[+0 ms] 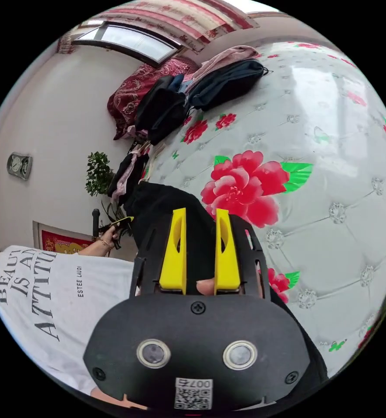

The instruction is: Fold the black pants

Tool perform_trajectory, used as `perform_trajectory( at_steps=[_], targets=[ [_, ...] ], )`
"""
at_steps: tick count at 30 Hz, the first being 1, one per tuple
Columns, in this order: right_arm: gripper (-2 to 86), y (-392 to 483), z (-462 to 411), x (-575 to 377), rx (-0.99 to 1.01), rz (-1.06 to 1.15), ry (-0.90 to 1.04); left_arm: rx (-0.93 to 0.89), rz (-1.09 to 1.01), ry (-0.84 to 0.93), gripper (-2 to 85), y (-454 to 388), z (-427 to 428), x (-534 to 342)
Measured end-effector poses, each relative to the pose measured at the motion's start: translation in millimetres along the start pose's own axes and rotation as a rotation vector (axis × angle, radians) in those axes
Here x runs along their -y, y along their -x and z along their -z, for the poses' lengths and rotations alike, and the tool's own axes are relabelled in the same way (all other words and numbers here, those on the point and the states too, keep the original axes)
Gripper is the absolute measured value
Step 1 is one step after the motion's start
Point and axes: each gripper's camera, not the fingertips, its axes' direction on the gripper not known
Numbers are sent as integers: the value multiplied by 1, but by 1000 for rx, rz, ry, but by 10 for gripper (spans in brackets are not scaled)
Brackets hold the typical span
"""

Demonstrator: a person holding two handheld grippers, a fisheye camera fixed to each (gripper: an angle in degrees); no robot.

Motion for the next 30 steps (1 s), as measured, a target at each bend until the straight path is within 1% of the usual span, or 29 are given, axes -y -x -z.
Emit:
perform_trajectory(
  at_steps=[1,3,5,7,9,11,12,14,18,22,25,27,28,30],
  targets=[
    [61,-4,-11,8,12,-7,23,-8,7,-2,-10,1,-5,0],
    [62,-16,-48,31,20,-32,129,-12,11,-17,-10,2,-5,0],
    [62,-20,-64,40,23,-27,214,-6,1,-25,-10,2,-4,1],
    [61,-23,-74,45,76,-8,309,-8,-18,-31,-10,3,-4,1],
    [60,-26,-85,50,176,29,438,-22,-21,-39,-10,6,-4,2],
    [60,-30,-90,55,183,45,494,-56,-3,-48,-10,14,-3,2],
    [61,-35,-90,60,147,46,492,-64,4,-49,-10,15,-3,2],
    [63,-48,-87,72,137,6,461,-88,24,-50,-10,21,-3,4],
    [72,-91,-86,96,297,-189,369,-79,17,-51,-10,23,-2,7],
    [72,-118,-108,106,300,-312,437,-67,12,-66,-10,25,-1,8],
    [70,-136,-126,113,441,-428,441,-63,12,-74,-10,28,0,9],
    [60,-151,-141,116,629,-581,367,-59,12,-77,-10,30,0,10],
    [57,-153,-145,117,643,-614,355,-57,13,-81,-10,32,0,11],
    [34,-153,-163,123,587,-652,376,-58,21,-89,-10,35,1,11]
  ],
)
